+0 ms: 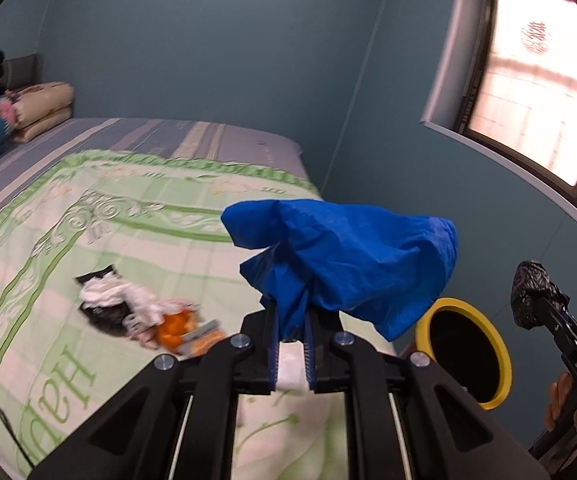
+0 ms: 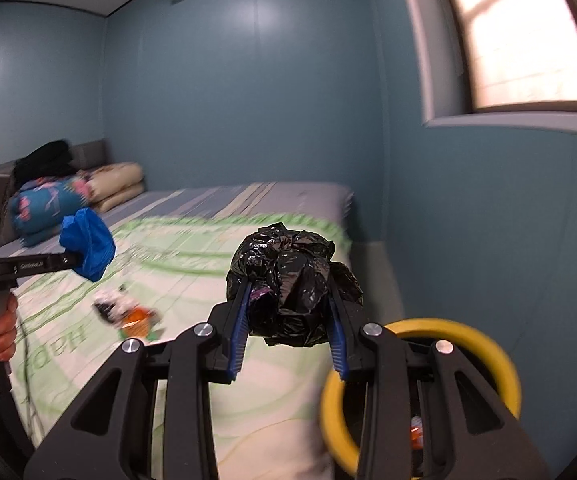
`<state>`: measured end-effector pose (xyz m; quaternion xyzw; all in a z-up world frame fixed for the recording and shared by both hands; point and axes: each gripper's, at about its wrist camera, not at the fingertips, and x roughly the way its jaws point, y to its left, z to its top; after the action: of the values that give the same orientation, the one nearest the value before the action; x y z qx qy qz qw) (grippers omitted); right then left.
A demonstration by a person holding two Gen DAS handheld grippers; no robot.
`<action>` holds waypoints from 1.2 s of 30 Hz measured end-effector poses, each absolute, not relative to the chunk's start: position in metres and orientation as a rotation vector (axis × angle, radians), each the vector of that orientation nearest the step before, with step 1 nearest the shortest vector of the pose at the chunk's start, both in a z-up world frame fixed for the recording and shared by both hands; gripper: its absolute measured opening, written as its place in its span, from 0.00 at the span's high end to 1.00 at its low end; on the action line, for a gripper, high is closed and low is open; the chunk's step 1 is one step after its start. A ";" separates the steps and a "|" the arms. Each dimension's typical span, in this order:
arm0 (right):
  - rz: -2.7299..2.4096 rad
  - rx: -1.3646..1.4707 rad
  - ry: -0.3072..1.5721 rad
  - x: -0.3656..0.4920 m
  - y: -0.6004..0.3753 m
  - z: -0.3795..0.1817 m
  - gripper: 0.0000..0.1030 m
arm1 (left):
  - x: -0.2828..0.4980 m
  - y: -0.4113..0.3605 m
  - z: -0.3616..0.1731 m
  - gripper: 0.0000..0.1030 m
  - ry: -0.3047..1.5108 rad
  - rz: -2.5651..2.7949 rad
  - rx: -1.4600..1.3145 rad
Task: Collect trash
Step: 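Lift the blue bag and black bag and carry both over the yellow-rimmed bin, then open the left gripper dropping the blue bag while the right gripper releases the black bag into the bin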
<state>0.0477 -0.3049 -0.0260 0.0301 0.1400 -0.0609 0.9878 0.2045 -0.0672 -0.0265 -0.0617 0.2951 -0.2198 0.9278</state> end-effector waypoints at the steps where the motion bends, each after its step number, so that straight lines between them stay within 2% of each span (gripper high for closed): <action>1: -0.143 0.062 0.267 0.044 -0.310 -0.023 0.69 | 0.204 -0.077 -0.023 0.91 0.594 -0.469 -0.120; 13: -0.326 0.098 0.143 0.007 -0.357 -0.011 0.68 | 0.199 -0.196 -0.012 0.91 0.577 -0.698 -0.095; 36: -0.442 0.289 0.299 0.027 -0.455 -0.079 0.67 | 0.217 -0.348 -0.102 0.91 0.790 -0.854 0.026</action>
<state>0.0269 -0.4546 -0.0792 0.1423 0.1474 -0.2175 0.9543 0.2171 -0.3481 -0.1017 0.0121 0.3730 -0.4033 0.8355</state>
